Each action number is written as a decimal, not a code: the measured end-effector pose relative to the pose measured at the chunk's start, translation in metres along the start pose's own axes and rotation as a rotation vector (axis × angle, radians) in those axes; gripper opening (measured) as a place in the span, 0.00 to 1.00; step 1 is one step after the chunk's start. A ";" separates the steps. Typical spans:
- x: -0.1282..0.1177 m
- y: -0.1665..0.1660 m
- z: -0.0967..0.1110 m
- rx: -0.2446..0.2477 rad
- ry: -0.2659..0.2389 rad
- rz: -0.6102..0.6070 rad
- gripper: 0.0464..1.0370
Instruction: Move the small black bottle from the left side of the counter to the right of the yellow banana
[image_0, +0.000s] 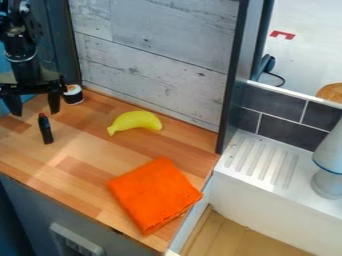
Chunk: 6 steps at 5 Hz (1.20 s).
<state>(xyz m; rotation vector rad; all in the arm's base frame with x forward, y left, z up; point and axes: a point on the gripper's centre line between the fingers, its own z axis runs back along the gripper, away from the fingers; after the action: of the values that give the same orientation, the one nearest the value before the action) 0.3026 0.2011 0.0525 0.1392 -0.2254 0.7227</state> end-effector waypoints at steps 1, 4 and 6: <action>0.000 0.001 0.000 0.004 0.005 0.000 0.96; 0.008 -0.003 -0.036 0.021 0.085 0.001 0.96; 0.008 -0.003 -0.048 0.033 0.092 0.031 0.67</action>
<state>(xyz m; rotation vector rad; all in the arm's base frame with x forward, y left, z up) 0.3181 0.2134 0.0084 0.1338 -0.1281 0.7616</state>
